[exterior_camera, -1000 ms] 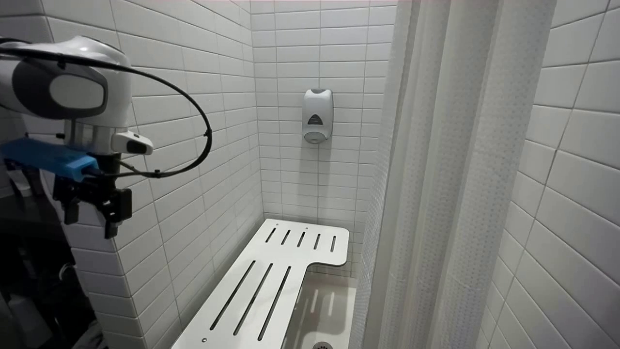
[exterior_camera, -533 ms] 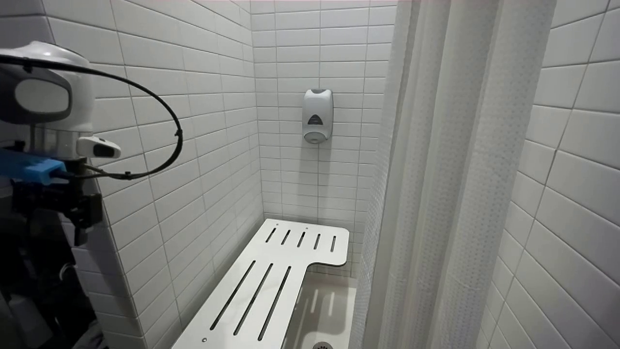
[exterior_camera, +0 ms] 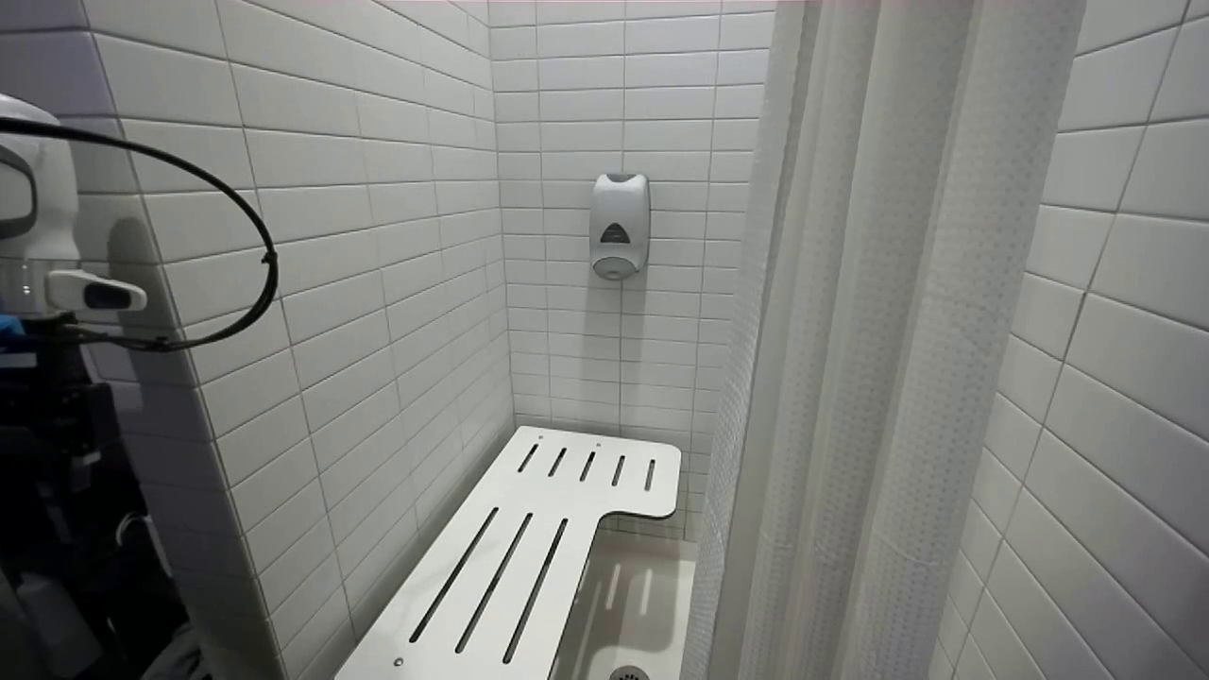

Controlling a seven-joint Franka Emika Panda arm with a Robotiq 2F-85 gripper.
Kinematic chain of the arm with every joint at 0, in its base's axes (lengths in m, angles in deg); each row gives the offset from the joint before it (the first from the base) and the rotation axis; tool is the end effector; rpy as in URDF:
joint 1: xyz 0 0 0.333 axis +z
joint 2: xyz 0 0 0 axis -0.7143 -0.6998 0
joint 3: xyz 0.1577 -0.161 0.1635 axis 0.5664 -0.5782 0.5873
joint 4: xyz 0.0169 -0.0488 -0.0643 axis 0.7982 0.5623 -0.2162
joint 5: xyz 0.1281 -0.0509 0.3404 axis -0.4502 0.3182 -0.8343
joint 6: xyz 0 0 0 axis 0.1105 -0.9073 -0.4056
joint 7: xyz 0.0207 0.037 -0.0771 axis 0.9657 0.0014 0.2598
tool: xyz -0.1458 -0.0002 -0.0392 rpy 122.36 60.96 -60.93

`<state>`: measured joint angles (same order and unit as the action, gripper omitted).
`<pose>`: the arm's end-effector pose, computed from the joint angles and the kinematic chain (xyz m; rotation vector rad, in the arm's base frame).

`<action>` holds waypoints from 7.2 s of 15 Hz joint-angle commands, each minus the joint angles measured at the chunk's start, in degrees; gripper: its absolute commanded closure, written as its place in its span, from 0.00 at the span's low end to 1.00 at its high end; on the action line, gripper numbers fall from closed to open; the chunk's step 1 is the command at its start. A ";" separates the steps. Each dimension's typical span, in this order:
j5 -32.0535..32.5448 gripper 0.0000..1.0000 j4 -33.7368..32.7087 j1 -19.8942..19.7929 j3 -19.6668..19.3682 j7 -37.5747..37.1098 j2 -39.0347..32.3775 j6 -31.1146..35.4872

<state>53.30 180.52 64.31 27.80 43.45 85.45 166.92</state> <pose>0.2701 0.1783 0.2953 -3.0240 -0.3412 0.3147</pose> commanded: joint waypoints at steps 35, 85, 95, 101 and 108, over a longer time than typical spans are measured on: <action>25.78 0.00 -22.57 13.10 24.12 3.73 -34.64 -19.22; 86.81 0.00 -29.67 14.63 31.89 71.65 -36.00 -25.23; 93.01 0.00 -21.50 9.62 26.27 85.63 -26.42 3.28; 102.56 0.00 -23.50 11.56 28.17 78.95 -29.38 -0.03; 108.75 0.00 -24.18 11.22 27.61 54.03 -37.75 -16.64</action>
<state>159.82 157.74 75.72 55.80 108.11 53.71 155.05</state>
